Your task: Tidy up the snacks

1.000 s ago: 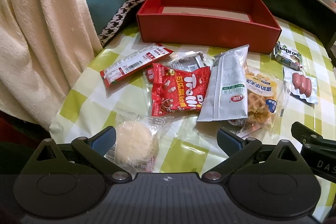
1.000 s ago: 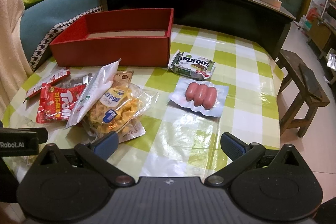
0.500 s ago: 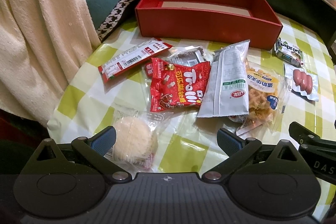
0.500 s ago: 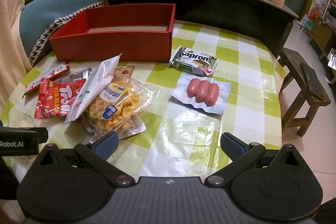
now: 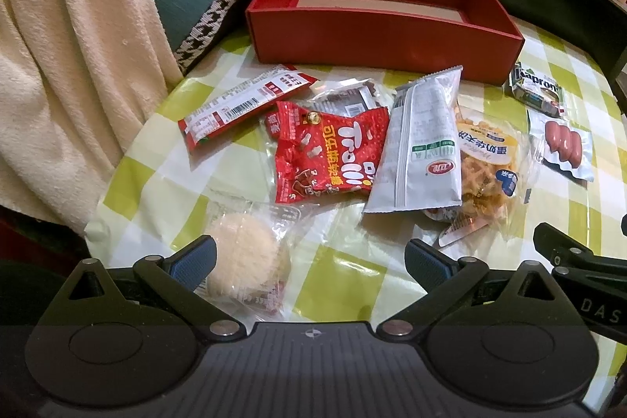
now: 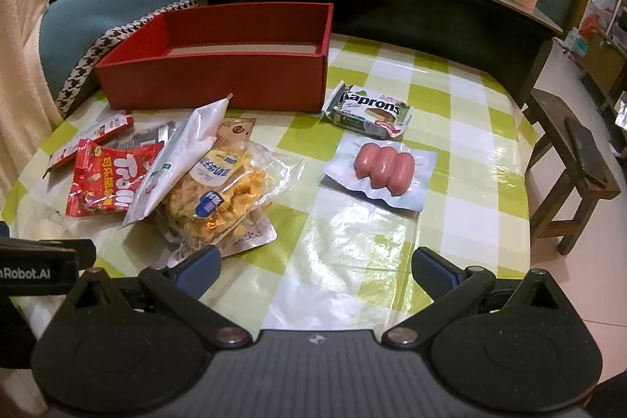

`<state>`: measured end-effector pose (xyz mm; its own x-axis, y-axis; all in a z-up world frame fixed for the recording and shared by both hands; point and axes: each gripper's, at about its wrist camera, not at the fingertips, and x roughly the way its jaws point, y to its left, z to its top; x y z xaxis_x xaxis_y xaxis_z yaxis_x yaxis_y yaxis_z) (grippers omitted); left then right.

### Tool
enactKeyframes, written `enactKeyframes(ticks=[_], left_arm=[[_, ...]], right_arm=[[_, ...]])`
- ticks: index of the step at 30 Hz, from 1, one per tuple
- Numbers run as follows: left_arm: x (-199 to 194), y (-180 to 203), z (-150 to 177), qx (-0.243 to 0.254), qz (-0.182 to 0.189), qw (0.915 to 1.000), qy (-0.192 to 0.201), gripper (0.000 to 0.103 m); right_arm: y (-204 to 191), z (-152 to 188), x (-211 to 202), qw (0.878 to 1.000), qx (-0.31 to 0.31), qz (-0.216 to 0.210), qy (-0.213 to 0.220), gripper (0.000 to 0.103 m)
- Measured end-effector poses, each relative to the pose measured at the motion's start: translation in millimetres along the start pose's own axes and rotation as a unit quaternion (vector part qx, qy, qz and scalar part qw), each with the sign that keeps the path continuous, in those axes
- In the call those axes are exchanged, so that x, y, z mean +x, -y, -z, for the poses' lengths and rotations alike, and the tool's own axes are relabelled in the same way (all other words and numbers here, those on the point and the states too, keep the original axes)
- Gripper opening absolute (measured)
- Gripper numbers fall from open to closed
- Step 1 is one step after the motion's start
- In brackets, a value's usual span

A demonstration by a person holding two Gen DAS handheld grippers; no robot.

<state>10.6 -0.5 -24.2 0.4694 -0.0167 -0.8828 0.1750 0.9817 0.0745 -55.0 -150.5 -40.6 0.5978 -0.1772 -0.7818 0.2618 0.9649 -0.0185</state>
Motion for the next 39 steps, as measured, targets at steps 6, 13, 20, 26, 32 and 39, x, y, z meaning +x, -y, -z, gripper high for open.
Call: enactKeyframes(ticks=[6,13,20,26,32,39], left_arm=[[0.3,0.4,0.2,0.0,0.001,1.0,-0.002,0.103],[1.1,0.2,1.3,0.002,0.001,1.0,-0.004,0.103],[1.4,0.3,1.1,0.002,0.002,1.0,-0.005,0.103],[1.9,0.3,1.9,0.002,0.004,1.0,-0.007,0.103],[2.0,0.9,2.2,0.003,0.005,1.0,-0.008,0.103],[2.0,1.6,2.8,0.003,0.005,0.9999,-0.008,0.103]], right_arm=[[-0.5,-0.1,0.9,1.0,0.0,-0.002,-0.002,0.103],[-0.8,0.0,0.8,1.0,0.0,-0.002,-0.003,0.103],[-1.2,-0.3,1.5,1.0,-0.001,-0.003,-0.004,0.103],[-1.9,-0.5,2.3,1.0,-0.002,-0.005,-0.007,0.103],[-2.3,0.1,2.6,1.0,-0.002,-0.006,-0.007,0.103],[-2.1,0.0,3.1,1.0,-0.002,-0.008,-0.008,0.103]])
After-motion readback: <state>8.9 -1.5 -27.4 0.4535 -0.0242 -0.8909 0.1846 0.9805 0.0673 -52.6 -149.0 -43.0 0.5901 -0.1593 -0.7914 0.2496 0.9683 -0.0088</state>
